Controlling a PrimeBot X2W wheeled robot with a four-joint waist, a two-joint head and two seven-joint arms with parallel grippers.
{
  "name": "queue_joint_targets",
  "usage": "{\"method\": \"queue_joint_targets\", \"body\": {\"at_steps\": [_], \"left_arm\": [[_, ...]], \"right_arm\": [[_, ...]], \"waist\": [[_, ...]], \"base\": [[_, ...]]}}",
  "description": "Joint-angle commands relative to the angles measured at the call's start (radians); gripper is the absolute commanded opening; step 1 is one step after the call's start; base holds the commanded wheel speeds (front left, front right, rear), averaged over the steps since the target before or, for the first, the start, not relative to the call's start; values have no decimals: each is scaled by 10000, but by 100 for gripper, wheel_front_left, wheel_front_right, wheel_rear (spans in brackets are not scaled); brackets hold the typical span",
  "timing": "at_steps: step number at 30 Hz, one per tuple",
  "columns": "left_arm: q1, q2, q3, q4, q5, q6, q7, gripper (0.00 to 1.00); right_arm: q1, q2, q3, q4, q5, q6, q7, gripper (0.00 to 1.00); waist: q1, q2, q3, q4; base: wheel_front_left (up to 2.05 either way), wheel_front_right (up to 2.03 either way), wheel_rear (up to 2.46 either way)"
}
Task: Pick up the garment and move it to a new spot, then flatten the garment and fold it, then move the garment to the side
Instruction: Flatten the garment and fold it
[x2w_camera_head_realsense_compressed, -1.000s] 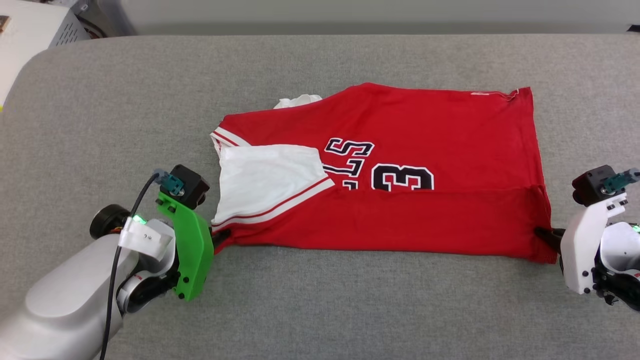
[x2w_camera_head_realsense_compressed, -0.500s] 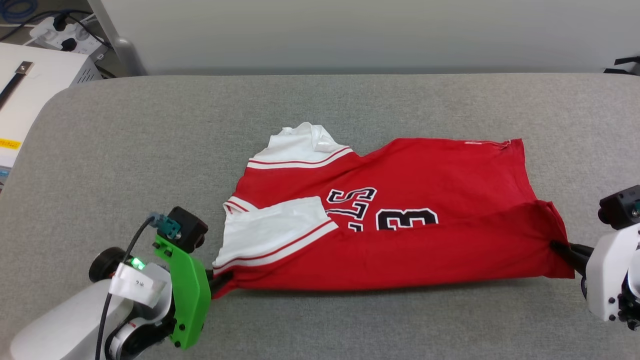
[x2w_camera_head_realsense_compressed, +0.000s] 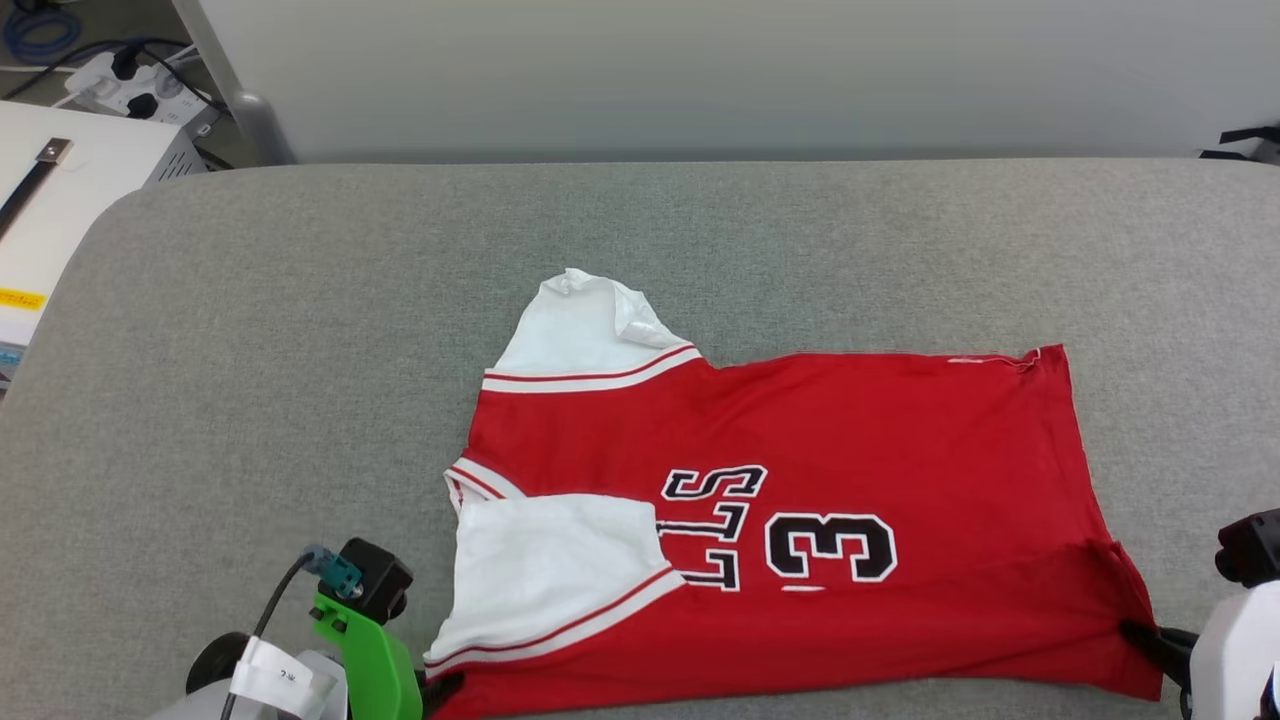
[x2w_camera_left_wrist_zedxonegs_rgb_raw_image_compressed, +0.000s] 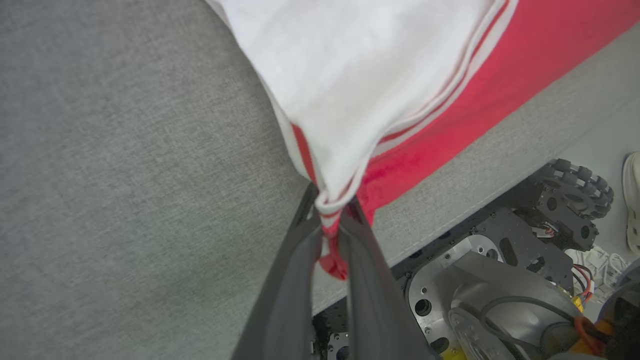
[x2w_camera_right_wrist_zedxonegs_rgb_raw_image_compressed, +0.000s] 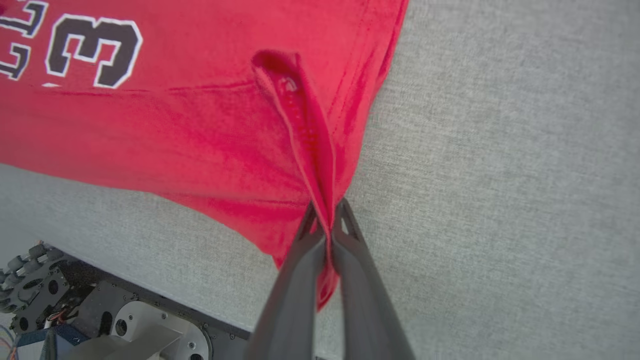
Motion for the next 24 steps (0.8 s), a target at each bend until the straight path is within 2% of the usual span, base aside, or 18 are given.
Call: {"method": "queue_joint_targets", "body": {"at_steps": [1,9,10,11,12,13,19,24], "left_arm": [[211,-55,-20,239,-58,54,-71,0],[251,-517,-51,1429,-113,-156,-384,0],[248,-576,-25,1527,-154,-171,-427,0],[247,-601,-10,1586,-179,-177,-445,33],[231,-592,0,1637,-120,-157,-517,45],[218,-573,11,1670,-38,-123,-614,100],[181,-228,266,1305,220,134,-1178,100],[-188,179,782,525,542,588,-1793,100]], "right_arm": [[151,96,-119,181,-121,-7,77,0],[201,786,-45,1182,-468,-7,-68,0],[199,876,-42,1277,-487,-7,-173,23],[197,940,-40,1344,-496,-7,-268,45],[190,1004,-91,1417,-543,-7,-449,98],[176,1056,-173,1457,-614,-7,-645,100],[238,1268,-705,1168,-1050,-7,-1721,100],[131,1749,-1797,527,-1872,-7,-3008,100]], "waist": [[0,0,56,-14],[0,0,203,-2],[0,0,182,15],[0,0,151,26],[0,0,108,29],[0,0,66,32],[0,0,-198,43],[0,0,-254,-16]], "base": [[0,0,0],[0,0,0],[0,0,0],[0,0,0],[0,0,0],[0,0,0],[0,0,0],[0,0,0]]}}
